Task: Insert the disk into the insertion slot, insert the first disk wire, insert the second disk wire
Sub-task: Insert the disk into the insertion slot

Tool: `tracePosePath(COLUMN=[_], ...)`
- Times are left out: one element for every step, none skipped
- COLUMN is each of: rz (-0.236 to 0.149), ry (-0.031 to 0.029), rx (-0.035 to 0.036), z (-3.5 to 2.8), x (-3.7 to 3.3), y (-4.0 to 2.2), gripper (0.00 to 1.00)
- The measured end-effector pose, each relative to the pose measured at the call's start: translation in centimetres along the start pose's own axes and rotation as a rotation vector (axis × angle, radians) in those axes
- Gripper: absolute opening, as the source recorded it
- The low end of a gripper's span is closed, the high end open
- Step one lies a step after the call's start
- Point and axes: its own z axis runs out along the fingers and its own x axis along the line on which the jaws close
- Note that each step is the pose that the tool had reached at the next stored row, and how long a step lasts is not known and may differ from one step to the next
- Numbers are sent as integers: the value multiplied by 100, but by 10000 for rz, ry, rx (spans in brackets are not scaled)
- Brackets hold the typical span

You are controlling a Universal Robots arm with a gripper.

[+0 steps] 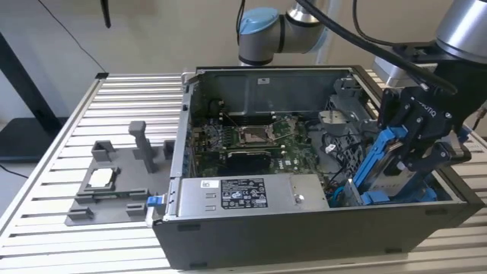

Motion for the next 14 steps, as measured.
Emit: tracePosePath(rz=[0, 0, 0, 0, 0, 0, 0, 0, 0, 0, 0, 0, 0, 0], ry=[-1, -2, -2, -1, -2, -1, -1, 0, 0, -1, -1, -1, -1, 0], rx=[0, -1, -1, -1, -1, -1, 0, 0, 0, -1, -1, -1, -1, -1], z=[19, 35, 48, 59, 61, 61, 61, 61, 62, 62, 62, 62, 62, 63], x=[0, 0, 0, 0, 0, 0, 0, 0, 0, 0, 0, 0, 0, 0], y=[-1, -2, -2, -3, -3, -3, -3, -3, -3, -3, -3, -3, -3, -3], gripper=[33, 33, 33, 33, 33, 33, 33, 33, 33, 33, 33, 33, 33, 33])
